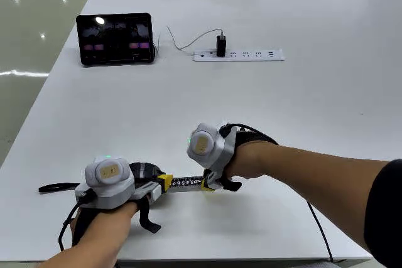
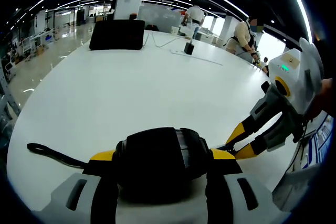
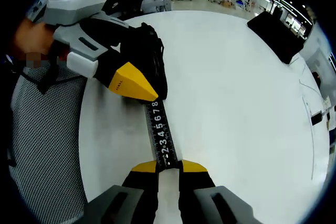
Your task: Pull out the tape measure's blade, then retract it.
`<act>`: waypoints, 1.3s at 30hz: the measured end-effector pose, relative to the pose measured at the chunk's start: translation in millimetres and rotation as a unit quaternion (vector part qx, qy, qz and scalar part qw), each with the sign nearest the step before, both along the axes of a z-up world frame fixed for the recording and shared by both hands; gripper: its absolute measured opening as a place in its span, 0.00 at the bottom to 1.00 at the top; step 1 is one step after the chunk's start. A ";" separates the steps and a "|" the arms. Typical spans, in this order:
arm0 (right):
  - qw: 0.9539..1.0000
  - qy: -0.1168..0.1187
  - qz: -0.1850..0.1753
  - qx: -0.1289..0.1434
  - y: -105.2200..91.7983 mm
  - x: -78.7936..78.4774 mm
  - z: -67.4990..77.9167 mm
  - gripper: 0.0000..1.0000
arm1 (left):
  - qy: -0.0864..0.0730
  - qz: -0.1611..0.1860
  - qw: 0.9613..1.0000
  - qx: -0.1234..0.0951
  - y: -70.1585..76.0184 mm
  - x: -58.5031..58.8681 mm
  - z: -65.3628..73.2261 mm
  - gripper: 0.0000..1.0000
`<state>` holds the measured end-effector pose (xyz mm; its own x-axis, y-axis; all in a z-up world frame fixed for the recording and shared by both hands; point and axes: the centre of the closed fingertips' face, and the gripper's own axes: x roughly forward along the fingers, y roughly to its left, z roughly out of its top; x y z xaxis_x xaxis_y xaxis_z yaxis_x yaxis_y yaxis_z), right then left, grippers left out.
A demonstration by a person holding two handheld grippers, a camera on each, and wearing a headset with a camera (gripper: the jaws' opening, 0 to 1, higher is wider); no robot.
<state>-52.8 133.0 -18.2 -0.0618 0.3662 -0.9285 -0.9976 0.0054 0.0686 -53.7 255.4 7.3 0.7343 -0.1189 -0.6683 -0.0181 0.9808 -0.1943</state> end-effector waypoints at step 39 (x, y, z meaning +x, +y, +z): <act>0.999 0.011 -0.012 0.049 26.4 -4.7 1.8 0.10 | 0.001 -0.002 1.000 -0.002 -1.0 -0.6 0.2 0.63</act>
